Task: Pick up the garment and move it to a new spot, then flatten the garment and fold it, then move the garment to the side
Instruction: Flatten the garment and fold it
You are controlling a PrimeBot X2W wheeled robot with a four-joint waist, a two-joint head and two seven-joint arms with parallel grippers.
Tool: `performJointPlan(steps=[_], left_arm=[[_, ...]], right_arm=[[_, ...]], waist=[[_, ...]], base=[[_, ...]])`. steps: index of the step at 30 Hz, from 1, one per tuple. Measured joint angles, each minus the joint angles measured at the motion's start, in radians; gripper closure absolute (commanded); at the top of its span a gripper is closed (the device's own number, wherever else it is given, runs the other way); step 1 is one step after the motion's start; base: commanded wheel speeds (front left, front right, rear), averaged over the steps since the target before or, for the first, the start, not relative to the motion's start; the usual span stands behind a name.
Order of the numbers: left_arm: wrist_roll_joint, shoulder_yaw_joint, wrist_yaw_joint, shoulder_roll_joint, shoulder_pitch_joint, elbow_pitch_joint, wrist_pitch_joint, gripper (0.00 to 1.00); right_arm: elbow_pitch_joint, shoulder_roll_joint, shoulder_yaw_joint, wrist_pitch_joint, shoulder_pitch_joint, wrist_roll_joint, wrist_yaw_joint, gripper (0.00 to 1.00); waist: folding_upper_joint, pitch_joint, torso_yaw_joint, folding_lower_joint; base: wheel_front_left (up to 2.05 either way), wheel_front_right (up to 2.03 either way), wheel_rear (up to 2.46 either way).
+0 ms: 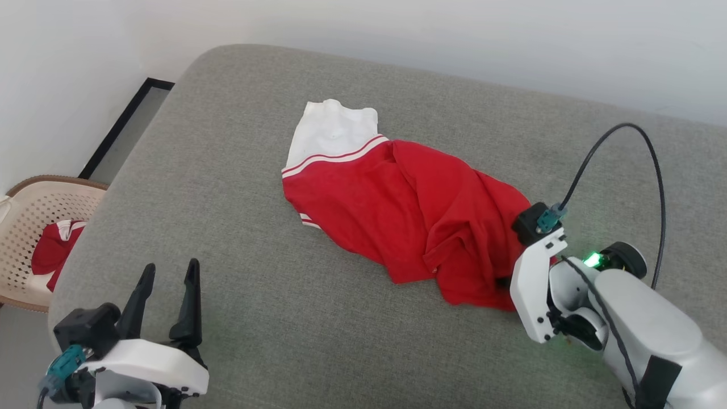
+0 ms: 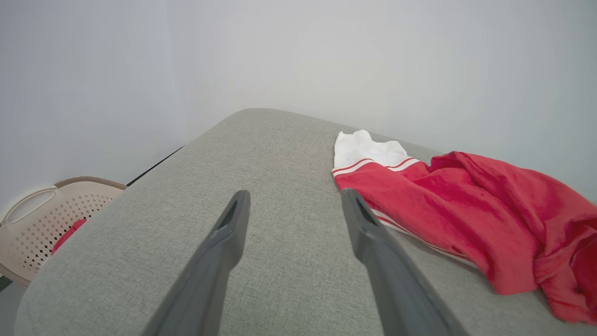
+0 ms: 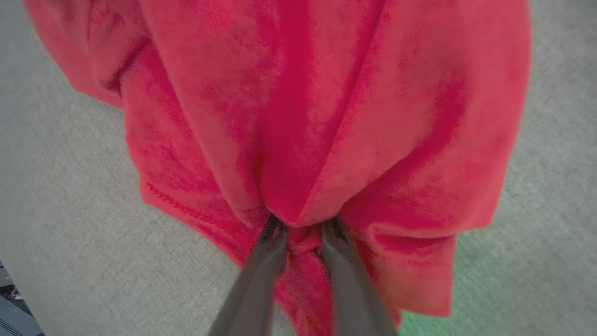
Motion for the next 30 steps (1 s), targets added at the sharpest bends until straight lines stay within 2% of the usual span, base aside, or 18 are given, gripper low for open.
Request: performJointPlan(steps=[7, 17, 21, 24, 30], left_arm=[[0.034, 0.075, -0.032, -0.042, 0.04, 0.001, 0.0, 0.0], [0.081, 0.144, -0.066, -0.078, 0.089, -0.007, 0.0, 0.0], [0.088, 0.159, -0.076, -0.088, 0.093, -0.009, 0.0, 0.0], [0.092, 0.173, -0.086, -0.097, 0.109, -0.008, 0.0, 0.0], [0.101, 0.187, -0.097, -0.106, 0.121, -0.006, 0.0, 0.0]], right_arm=[[-0.003, -0.035, 0.026, -0.015, -0.048, 0.074, 0.0, 1.0], [-0.151, -0.185, -0.091, 0.018, -0.043, 0.114, 0.0, 1.0], [-0.219, -0.249, -0.177, 0.078, 0.04, 0.112, 0.0, 1.0], [-0.296, -0.291, -0.292, 0.145, 0.153, 0.093, 0.0, 1.0], [-0.39, -0.274, -0.513, 0.247, 0.369, 0.044, 0.0, 1.0]], waist=[[0.0, -0.011, -0.016, 0.0001], [0.0, -0.022, -0.073, 0.0001], [0.0, -0.024, -0.09, 0.0], [0.0, -0.026, -0.104, 0.0], [0.0, -0.031, -0.115, 0.0001]], base=[[0.0, 0.0, 0.0], [0.0, 0.0, 0.0], [0.0, 0.0, 0.0], [0.0, 0.0, 0.0], [0.0, 0.0, 0.0]])
